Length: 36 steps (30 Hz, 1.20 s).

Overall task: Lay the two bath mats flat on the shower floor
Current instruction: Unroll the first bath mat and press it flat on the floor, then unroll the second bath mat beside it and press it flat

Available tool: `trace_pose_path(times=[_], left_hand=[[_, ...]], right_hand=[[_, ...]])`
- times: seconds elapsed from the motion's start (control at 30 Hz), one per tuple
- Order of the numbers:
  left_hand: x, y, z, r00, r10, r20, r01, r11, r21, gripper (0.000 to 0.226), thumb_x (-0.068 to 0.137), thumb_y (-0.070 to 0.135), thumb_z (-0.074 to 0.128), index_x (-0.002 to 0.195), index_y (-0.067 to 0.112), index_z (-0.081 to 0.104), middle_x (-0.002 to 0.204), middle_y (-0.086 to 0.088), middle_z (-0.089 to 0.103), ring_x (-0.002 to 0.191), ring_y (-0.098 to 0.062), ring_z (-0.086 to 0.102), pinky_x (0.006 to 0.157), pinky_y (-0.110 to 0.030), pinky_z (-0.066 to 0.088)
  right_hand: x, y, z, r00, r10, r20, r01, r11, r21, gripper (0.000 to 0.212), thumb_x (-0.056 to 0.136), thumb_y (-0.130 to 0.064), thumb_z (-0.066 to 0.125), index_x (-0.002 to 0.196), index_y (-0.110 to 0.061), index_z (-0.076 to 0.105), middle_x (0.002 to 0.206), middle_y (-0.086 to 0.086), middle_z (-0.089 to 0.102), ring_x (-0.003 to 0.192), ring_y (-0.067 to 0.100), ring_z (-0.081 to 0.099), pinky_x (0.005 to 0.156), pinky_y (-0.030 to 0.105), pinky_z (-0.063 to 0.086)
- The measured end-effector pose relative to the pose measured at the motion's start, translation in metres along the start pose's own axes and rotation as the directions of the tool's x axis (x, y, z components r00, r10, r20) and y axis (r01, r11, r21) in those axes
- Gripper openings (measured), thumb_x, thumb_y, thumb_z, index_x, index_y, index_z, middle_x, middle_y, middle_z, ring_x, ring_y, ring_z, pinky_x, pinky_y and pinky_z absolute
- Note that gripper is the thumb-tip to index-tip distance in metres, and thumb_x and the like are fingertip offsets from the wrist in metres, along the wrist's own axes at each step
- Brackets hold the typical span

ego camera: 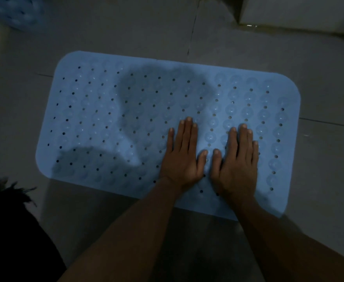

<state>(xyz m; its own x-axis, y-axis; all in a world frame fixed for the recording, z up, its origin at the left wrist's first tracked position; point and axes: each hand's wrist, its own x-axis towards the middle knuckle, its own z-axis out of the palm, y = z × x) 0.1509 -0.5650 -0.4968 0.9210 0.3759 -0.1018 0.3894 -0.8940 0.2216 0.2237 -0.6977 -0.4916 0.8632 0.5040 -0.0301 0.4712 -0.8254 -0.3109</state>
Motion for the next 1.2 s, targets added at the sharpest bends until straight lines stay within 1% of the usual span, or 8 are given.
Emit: trace_pose_path(times=[0.33, 0.5, 0.6, 0.67, 0.73, 0.8, 0.97, 1.2], left_hand=[[-0.004, -0.001, 0.004, 0.999, -0.019, 0.030, 0.019, 1.000, -0.006, 0.071, 0.101, 0.046, 0.023, 0.154, 0.002, 0.009, 0.163, -0.016, -0.001, 0.151, -0.026, -0.004, 0.121, -0.050, 0.004], [-0.006, -0.003, 0.004, 0.999, 0.006, 0.036, -0.005, 0.999, -0.032, 0.070, 0.100, 0.045, 0.021, 0.154, 0.000, 0.013, 0.162, -0.017, 0.005, 0.151, -0.028, 0.000, 0.121, -0.051, 0.005], [-0.005, -0.006, -0.006, 0.987, 0.004, 0.163, -0.001, 1.000, -0.019, 0.071, 0.101, 0.047, 0.013, 0.154, 0.003, -0.001, 0.162, -0.015, -0.009, 0.150, -0.026, -0.010, 0.121, -0.050, -0.003], [-0.001, -0.011, -0.020, 0.957, 0.062, 0.284, -0.050, 0.997, -0.051, 0.071, 0.102, 0.047, 0.016, 0.153, 0.005, -0.011, 0.160, -0.014, -0.021, 0.148, -0.026, -0.020, 0.120, -0.049, -0.010], [0.008, -0.024, -0.043, 0.903, 0.136, 0.407, -0.123, 0.991, -0.059, 0.071, 0.102, 0.046, 0.019, 0.154, 0.008, -0.010, 0.160, -0.012, -0.024, 0.147, -0.026, -0.022, 0.120, -0.048, -0.011], [0.018, -0.044, -0.073, 0.877, 0.170, 0.450, -0.178, 0.984, -0.024, 0.068, 0.103, 0.047, 0.021, 0.155, 0.013, -0.006, 0.161, -0.010, -0.019, 0.149, -0.026, -0.018, 0.120, -0.049, -0.010], [0.036, -0.121, -0.156, 0.924, 0.122, 0.363, -0.173, 0.978, 0.113, 0.068, 0.103, 0.045, 0.023, 0.155, 0.012, -0.006, 0.162, -0.013, -0.014, 0.150, -0.029, -0.010, 0.120, -0.050, -0.008], [0.034, -0.243, -0.284, 0.990, -0.036, 0.137, 0.000, 0.966, 0.257, 0.073, 0.101, 0.042, 0.032, 0.155, 0.010, -0.004, 0.161, -0.019, -0.009, 0.149, -0.034, -0.006, 0.120, -0.054, -0.003]], right_hand=[[-0.002, 0.002, 0.008, 1.000, 0.013, 0.023, -0.012, 0.998, -0.063, 0.071, 0.101, -0.048, 0.034, 0.159, -0.015, 0.009, 0.167, 0.006, 0.003, 0.154, 0.018, -0.002, 0.125, 0.039, 0.001], [-0.004, 0.000, 0.006, 0.998, 0.021, 0.064, -0.015, 0.995, -0.097, 0.071, 0.102, -0.051, 0.028, 0.159, -0.016, 0.005, 0.167, 0.006, -0.003, 0.153, 0.019, -0.006, 0.124, 0.038, -0.003], [0.001, 0.000, -0.002, 0.984, 0.030, 0.178, -0.014, 0.996, -0.089, 0.071, 0.102, -0.051, 0.025, 0.159, -0.015, 0.000, 0.166, 0.006, -0.009, 0.153, 0.020, -0.010, 0.123, 0.037, -0.007], [0.007, -0.002, -0.014, 0.954, 0.060, 0.293, -0.028, 0.993, -0.115, 0.072, 0.102, -0.053, 0.023, 0.159, -0.016, -0.002, 0.166, 0.006, -0.013, 0.153, 0.021, -0.011, 0.123, 0.037, -0.007], [0.012, -0.012, -0.028, 0.933, 0.097, 0.347, -0.039, 0.984, -0.171, 0.072, 0.102, -0.053, 0.022, 0.159, -0.017, -0.002, 0.165, 0.008, -0.013, 0.153, 0.024, -0.010, 0.124, 0.041, -0.004], [0.015, -0.029, -0.041, 0.938, 0.120, 0.326, -0.061, 0.980, -0.187, 0.070, 0.102, -0.053, 0.022, 0.159, -0.019, -0.001, 0.165, 0.010, -0.013, 0.153, 0.026, -0.009, 0.124, 0.043, -0.004], [0.024, -0.098, -0.057, 0.968, 0.036, 0.247, 0.002, 0.989, -0.150, 0.066, 0.103, -0.051, 0.024, 0.159, -0.021, 0.003, 0.166, 0.008, -0.010, 0.153, 0.026, -0.007, 0.124, 0.043, -0.004], [0.061, -0.247, -0.099, 0.979, -0.178, 0.100, 0.182, 0.983, -0.027, 0.062, 0.104, -0.046, 0.027, 0.158, -0.022, 0.009, 0.166, 0.009, -0.002, 0.153, 0.026, -0.001, 0.123, 0.041, -0.001]])
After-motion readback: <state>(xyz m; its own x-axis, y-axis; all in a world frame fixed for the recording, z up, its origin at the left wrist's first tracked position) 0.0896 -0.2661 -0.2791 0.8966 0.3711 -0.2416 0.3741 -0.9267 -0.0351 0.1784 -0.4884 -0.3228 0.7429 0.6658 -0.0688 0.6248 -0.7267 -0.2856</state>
